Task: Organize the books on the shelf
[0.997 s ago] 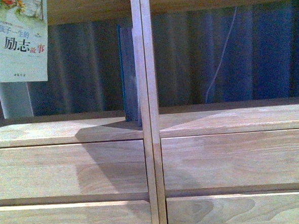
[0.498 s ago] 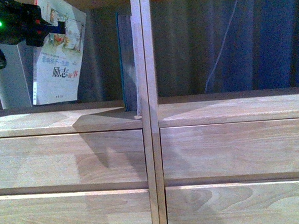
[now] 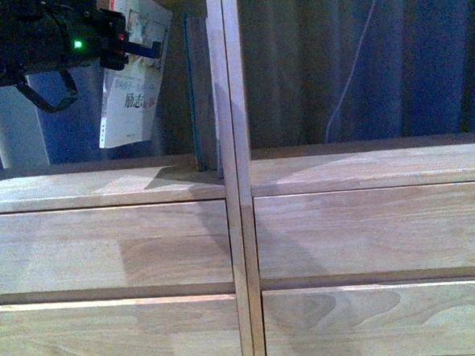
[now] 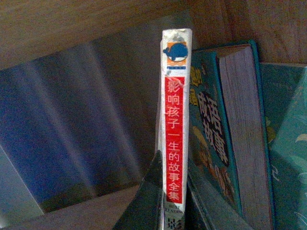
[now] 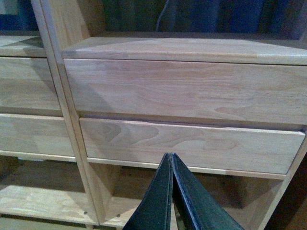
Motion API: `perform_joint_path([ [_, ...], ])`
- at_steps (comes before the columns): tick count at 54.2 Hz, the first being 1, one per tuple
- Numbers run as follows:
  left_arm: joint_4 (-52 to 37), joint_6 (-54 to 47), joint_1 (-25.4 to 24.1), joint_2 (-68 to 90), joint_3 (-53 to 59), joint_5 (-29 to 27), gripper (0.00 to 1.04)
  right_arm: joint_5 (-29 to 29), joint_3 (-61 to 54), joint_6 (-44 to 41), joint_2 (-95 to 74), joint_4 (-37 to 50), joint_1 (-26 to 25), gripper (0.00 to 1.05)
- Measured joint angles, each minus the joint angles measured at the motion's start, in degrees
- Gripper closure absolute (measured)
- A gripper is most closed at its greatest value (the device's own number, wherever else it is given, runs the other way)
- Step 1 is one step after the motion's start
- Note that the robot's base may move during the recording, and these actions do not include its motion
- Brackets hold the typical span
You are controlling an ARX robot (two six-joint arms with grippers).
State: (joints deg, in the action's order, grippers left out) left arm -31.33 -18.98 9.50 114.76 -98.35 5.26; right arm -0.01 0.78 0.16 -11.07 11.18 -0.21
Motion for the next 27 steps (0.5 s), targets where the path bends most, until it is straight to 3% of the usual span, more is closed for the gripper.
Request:
perform_joint_path([
  [6, -0.2, -1.5, 0.4, 2.5, -1.5, -0.3, 0.98, 0.0, 0.0, 0.0, 1.9, -2.0, 0.0, 1.02],
  [12, -1.3, -2.0, 0.6, 4.4, -1.8, -0.4, 0.98, 0.0, 0.0, 0.0, 8.8, -10.5, 0.0, 1.02],
  [27, -4.1, -2.3, 0.9, 6.5, -1.0, -1.0, 0.98, 0.0, 0.0, 0.0, 10.7, -11.1, 0.0, 1.02],
])
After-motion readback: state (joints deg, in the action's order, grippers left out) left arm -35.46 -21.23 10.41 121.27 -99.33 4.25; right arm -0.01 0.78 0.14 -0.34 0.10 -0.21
